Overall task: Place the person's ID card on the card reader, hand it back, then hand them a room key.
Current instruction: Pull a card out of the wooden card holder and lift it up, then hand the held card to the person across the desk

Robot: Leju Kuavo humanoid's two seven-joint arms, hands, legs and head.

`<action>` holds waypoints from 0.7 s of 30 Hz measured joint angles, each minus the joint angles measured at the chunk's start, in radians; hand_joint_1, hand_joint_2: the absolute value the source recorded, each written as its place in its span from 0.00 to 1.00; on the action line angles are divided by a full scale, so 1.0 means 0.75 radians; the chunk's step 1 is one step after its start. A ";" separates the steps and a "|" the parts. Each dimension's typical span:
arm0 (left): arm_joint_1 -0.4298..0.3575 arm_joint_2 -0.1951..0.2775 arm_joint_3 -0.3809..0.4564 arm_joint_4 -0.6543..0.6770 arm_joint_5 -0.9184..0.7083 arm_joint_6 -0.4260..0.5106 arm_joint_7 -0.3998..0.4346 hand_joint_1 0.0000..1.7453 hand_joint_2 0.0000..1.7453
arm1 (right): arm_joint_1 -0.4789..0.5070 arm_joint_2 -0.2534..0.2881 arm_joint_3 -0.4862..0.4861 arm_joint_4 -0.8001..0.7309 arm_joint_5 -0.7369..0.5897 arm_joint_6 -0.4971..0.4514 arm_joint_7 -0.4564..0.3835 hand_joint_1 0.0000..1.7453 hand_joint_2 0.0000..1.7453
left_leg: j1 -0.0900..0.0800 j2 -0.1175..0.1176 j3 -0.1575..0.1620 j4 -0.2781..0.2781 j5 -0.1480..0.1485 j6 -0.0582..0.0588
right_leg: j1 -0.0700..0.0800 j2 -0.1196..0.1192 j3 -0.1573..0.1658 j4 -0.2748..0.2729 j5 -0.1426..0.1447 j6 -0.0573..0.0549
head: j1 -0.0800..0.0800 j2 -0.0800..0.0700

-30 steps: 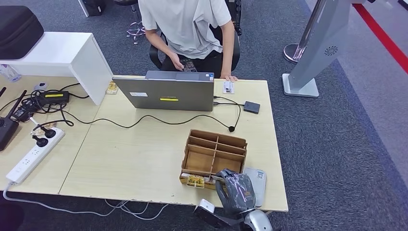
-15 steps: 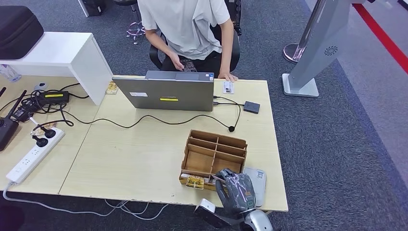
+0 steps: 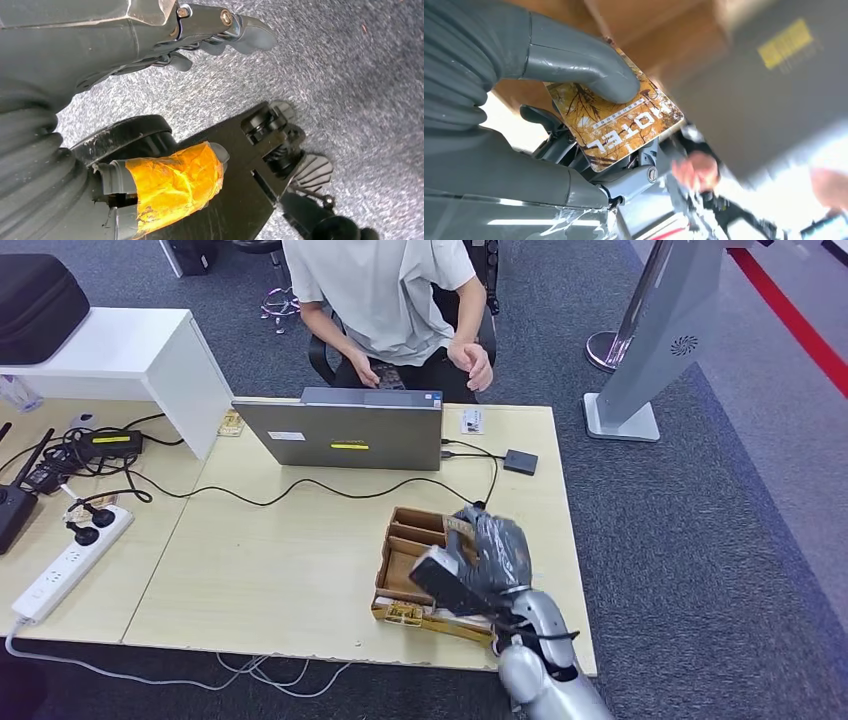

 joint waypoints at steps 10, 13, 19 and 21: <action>-0.004 -0.005 -0.012 0.000 -0.033 -0.049 0.001 0.00 1.00 | -0.487 0.137 -0.075 0.214 0.116 0.019 0.187 1.00 1.00 | 0.000 0.001 -0.002 0.000 0.003 -0.001 | 0.000 0.002 -0.002 0.001 0.003 -0.002 | 0.000 0.000; -0.005 -0.008 -0.018 0.000 -0.035 -0.059 0.001 0.00 1.00 | -0.641 0.190 -0.084 0.383 0.171 -0.007 0.235 1.00 1.00 | 0.001 0.001 -0.001 0.000 0.003 -0.001 | 0.000 0.001 -0.002 0.001 0.003 -0.002 | 0.000 0.000; -0.006 -0.009 -0.020 0.000 -0.043 -0.065 0.001 0.00 1.00 | -0.784 0.260 -0.088 0.595 0.223 -0.020 0.284 1.00 1.00 | 0.001 0.000 -0.002 0.000 0.004 -0.001 | 0.001 0.001 -0.002 0.001 0.003 -0.003 | 0.000 0.000; -0.006 -0.009 -0.020 0.000 -0.043 -0.073 0.001 0.00 1.00 | -0.821 0.280 -0.089 0.674 0.238 -0.023 0.309 1.00 1.00 | 0.001 0.000 -0.002 0.000 0.004 -0.001 | 0.001 0.001 -0.002 0.001 0.003 -0.003 | 0.000 0.000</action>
